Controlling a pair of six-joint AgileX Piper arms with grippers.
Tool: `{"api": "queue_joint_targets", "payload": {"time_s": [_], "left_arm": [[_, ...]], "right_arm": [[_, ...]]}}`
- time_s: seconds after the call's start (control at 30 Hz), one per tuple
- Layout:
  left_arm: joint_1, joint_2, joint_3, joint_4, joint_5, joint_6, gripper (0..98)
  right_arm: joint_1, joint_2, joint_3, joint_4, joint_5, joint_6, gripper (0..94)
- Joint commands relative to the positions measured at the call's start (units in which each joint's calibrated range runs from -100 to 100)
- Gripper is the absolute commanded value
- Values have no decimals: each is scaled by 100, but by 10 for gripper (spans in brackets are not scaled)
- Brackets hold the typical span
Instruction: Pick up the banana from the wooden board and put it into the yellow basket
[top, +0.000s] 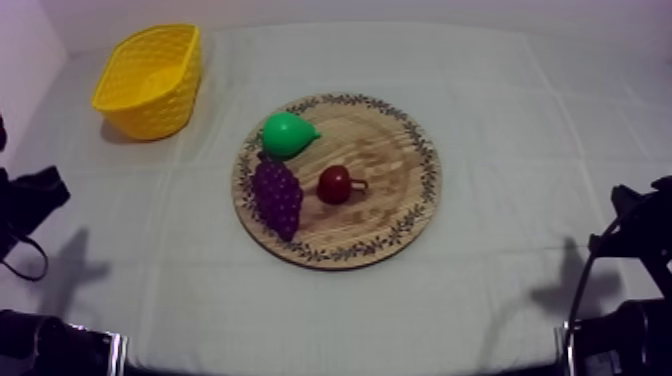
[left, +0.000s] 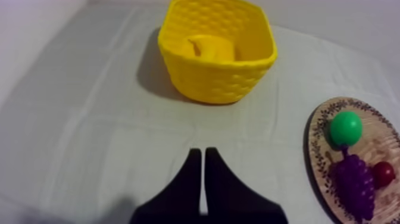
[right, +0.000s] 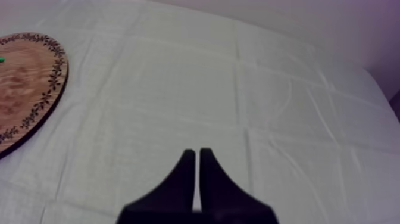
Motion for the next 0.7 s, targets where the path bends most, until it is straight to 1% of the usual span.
{"api": "queue_joint_targets", "payload": {"time_s": [0.0,0.1,0.2,0.37,0.57,0.67], "left_arm": [[-20,-109,375,3,-157,-7,1],[-28,-329,650,4,-307,-32,1],[-26,-650,874,4,-302,-33,1],[-17,-1173,1178,-13,-66,10,1],[93,-1642,1236,-160,333,139,1],[136,-1894,1197,-205,537,185,1]], "right_arm": [[0,-2,-3,-1,3,-4,4],[0,-2,-3,-1,3,-4,4],[0,-2,-3,-1,3,-4,4],[0,-2,-3,-1,3,-4,4],[0,-2,-3,-1,3,0,4],[0,-2,-3,-1,3,-1,4]]}}
